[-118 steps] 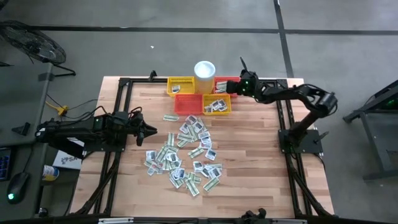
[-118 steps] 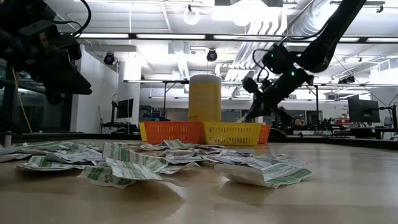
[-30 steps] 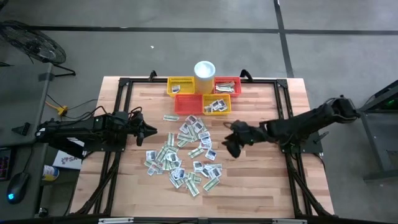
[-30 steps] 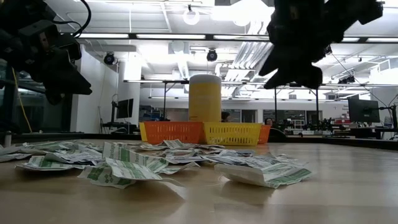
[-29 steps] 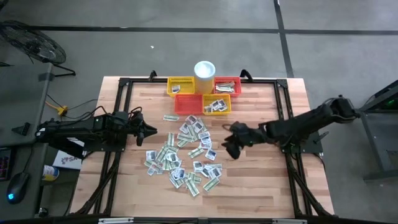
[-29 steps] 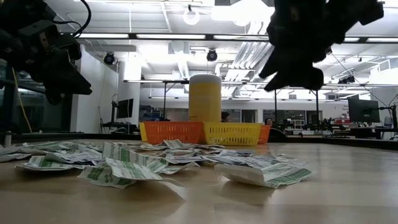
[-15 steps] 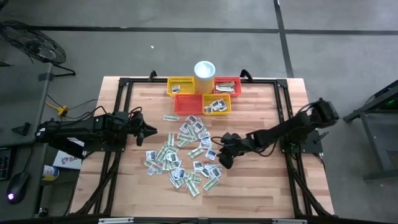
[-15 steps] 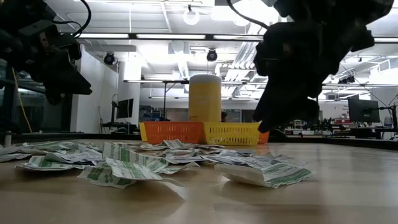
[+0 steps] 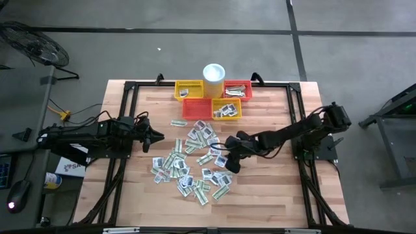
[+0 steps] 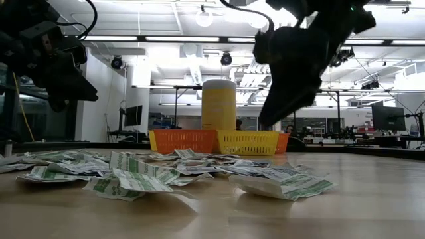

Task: Pick & Place First Aid Supplies
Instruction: Put the blue alcohol pad into the top yellow basket

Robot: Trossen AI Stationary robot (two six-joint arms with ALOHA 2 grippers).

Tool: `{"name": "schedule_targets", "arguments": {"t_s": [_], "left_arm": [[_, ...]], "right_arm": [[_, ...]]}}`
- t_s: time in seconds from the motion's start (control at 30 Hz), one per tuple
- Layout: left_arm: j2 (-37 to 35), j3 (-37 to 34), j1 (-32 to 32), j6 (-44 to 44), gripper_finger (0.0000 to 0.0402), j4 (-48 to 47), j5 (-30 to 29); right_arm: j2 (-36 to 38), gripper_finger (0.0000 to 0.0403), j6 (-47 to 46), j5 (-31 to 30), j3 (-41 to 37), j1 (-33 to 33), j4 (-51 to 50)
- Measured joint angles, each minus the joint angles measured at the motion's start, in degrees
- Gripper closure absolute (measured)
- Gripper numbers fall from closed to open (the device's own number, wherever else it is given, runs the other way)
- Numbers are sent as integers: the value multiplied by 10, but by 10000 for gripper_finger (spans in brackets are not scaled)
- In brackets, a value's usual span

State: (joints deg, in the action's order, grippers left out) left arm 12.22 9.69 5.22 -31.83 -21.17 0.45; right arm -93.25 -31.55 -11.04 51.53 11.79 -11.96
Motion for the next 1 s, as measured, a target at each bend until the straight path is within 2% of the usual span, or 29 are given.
{"name": "schedule_targets", "arguments": {"t_s": [0.17,0.37,0.73,0.87,1.0], "left_arm": [[0,0,0,0,321,0,0],[0,0,0,0,321,0,0],[0,0,0,0,321,0,0],[0,0,0,0,321,0,0],[0,0,0,0,321,0,0]], "right_arm": [[-40,245,64,1,46,0,-40],[-102,245,75,5,87,4,-58],[-145,246,-9,8,95,6,-79],[-146,266,-30,14,97,5,-91],[-147,309,-45,14,97,5,-97]]}}
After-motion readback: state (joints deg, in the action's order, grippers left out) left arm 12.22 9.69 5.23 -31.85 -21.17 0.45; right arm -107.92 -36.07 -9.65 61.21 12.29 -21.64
